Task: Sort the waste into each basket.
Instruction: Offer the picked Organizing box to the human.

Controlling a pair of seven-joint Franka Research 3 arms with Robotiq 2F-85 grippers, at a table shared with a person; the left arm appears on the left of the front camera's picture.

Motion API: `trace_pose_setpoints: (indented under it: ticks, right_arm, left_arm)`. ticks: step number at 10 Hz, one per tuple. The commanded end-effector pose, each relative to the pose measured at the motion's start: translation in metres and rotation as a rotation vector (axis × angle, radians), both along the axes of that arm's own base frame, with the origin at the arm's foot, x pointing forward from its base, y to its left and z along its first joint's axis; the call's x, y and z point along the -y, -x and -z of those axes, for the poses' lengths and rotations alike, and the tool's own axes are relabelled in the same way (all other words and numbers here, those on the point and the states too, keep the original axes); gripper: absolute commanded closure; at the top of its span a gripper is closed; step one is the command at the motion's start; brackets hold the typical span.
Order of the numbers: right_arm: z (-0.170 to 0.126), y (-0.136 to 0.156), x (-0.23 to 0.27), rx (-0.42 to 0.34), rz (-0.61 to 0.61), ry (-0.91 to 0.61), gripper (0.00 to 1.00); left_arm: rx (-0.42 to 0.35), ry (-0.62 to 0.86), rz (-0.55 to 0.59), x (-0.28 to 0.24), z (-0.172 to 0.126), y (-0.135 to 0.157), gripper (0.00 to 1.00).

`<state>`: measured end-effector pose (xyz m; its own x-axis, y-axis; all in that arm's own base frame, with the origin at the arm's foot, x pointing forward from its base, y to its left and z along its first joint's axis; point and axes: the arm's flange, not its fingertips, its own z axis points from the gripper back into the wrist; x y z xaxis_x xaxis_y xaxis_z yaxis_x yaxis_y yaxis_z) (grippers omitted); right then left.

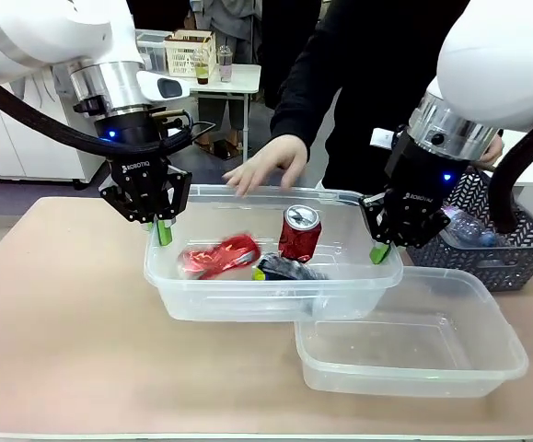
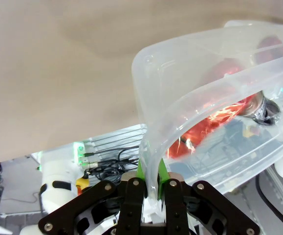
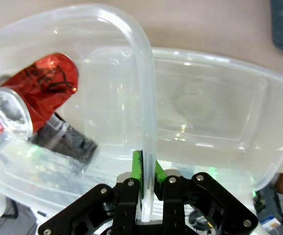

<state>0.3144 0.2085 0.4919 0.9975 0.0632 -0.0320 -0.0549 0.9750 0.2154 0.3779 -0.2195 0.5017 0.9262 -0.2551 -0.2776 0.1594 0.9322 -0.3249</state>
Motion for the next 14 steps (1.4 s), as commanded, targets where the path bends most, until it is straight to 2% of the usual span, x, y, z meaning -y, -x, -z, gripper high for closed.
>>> trace_pose_setpoints:
  ticks: [1, 8, 9, 11, 12, 14]
  right_arm:
    - [-0.006, -0.006, 0.001, 0.009, -0.012, 0.015, 0.95]
    - [0.0, 0.0, 0.0, 0.0, 0.0, 0.0, 0.95]
    - [0.003, -0.02, -0.006, -0.077, -0.032, 0.015, 0.95]
    - [0.001, -0.081, -0.012, -0.142, -0.083, 0.068, 0.95]
    - [0.003, -0.11, -0.012, -0.172, -0.176, 0.059, 0.95]
    - [0.009, -0.144, -0.014, -0.182, -0.195, 0.059, 0.95]
  left_arm:
    - [-0.004, 0.011, 0.008, -0.001, -0.005, 0.005, 0.93]
    - [-0.004, 0.011, 0.008, -0.001, -0.005, 0.005, 0.93]
    - [0.0, 0.0, 0.0, 0.0, 0.0, 0.0, 0.93]
    - [0.024, -0.04, -0.019, 0.02, -0.012, -0.051, 0.93]
    - [0.014, -0.083, -0.055, 0.029, -0.012, -0.073, 0.93]
    - [-0.082, -0.108, -0.119, 0.041, -0.001, -0.112, 0.93]
